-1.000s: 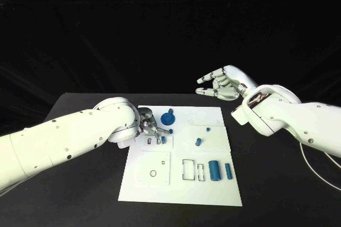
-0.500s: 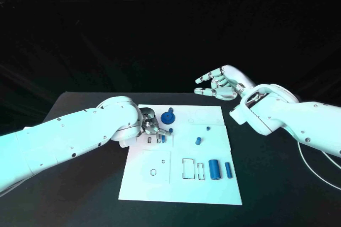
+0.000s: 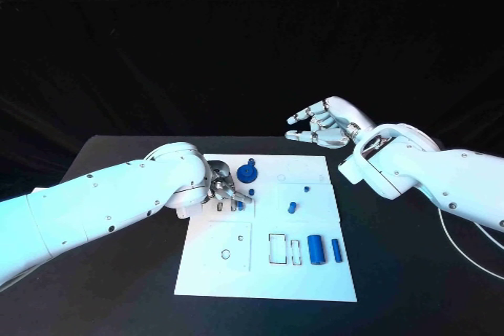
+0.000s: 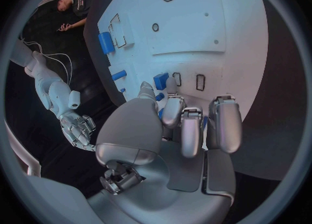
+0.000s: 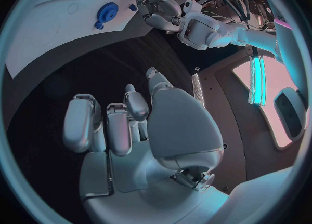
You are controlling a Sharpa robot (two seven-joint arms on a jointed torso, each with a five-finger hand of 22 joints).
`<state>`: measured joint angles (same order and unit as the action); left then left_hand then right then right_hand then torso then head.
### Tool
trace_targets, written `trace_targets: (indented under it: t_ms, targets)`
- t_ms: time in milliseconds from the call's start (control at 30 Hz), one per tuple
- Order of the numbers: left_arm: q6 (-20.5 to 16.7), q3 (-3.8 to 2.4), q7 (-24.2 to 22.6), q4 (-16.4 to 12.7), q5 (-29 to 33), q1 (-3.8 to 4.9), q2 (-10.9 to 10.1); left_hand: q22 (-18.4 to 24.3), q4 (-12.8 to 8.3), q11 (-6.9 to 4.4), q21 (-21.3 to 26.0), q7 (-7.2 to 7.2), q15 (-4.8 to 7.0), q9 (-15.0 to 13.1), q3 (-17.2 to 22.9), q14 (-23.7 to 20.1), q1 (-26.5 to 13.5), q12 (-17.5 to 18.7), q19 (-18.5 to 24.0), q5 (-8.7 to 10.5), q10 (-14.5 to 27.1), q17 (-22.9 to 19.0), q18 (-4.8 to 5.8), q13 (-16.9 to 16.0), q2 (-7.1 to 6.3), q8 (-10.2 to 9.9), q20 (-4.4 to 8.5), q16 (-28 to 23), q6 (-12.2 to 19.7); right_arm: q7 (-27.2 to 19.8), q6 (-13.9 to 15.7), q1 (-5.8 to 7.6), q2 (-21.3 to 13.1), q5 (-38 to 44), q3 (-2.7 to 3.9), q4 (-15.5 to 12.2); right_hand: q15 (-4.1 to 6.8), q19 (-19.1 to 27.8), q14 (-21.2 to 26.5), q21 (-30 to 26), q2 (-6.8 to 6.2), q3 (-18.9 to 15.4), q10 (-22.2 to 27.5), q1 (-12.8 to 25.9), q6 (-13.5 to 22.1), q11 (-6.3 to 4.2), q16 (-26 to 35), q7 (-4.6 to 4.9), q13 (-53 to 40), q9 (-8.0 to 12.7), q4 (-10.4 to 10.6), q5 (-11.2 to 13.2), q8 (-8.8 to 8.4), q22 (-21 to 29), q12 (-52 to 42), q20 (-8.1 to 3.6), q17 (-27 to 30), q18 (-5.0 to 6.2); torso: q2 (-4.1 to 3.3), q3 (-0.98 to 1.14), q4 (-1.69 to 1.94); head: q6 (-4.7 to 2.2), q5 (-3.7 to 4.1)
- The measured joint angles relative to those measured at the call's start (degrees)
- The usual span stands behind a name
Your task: Assemble the parts on the task board
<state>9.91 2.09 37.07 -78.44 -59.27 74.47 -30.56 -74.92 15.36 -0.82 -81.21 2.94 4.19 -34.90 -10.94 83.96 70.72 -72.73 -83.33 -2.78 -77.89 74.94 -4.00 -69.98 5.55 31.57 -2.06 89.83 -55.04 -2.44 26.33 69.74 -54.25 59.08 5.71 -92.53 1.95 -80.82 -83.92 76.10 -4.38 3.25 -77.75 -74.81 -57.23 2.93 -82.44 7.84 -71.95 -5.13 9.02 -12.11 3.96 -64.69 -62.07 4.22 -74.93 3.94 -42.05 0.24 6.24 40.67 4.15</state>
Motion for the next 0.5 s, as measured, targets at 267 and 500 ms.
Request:
trace_targets:
  t_ms: [267, 500]
  targets:
    - [0.3, 0.03, 0.0, 0.1, 0.1, 0.0, 0.2, 0.0, -0.8, 0.1, 0.0, 0.0, 0.0, -0.9, 1.3, 0.0, 1.7, 0.0, 0.0, 0.0, 0.1, 0.0, 0.0, -0.1, 0.2, 0.0, 0.0, 0.0, 0.4, 0.2, -0.5, -0.03, 0.0, 0.0, 0.0, 0.0, 0.0, 0.0, 0.0, 0.0, 0.0, 0.0, 0.0, 0.0, 0.0, 0.0, 0.0, 0.0, 0.0, 0.0, 0.0, 0.0, 0.0, 0.1, 0.0, 0.0, 0.0, 0.0, 0.0, 0.01, 0.05, 0.06, 0.04]
    - [0.5, 0.03, 0.0, 0.6, 0.2, 0.0, 0.5, 0.0, -1.9, 0.1, 0.0, -0.32, 0.0, -1.7, 3.6, 0.0, 3.9, 0.0, 0.0, 0.0, 0.1, 0.0, 0.0, -0.2, 0.48, 0.0, 0.0, 0.0, 0.7, 0.3, -0.8, -0.04, 0.0, 0.0, -0.01, 0.0, 0.0, 0.0, 0.0, 0.0, 0.25, -0.3, 0.0, 0.3, 0.0, 0.0, 0.0, 0.0, 0.0, 0.0, 0.0, 0.0, 0.0, 0.1, 0.0, 0.0, 0.0, 0.01, 0.0, 0.03, 0.05, 0.29, 0.19]
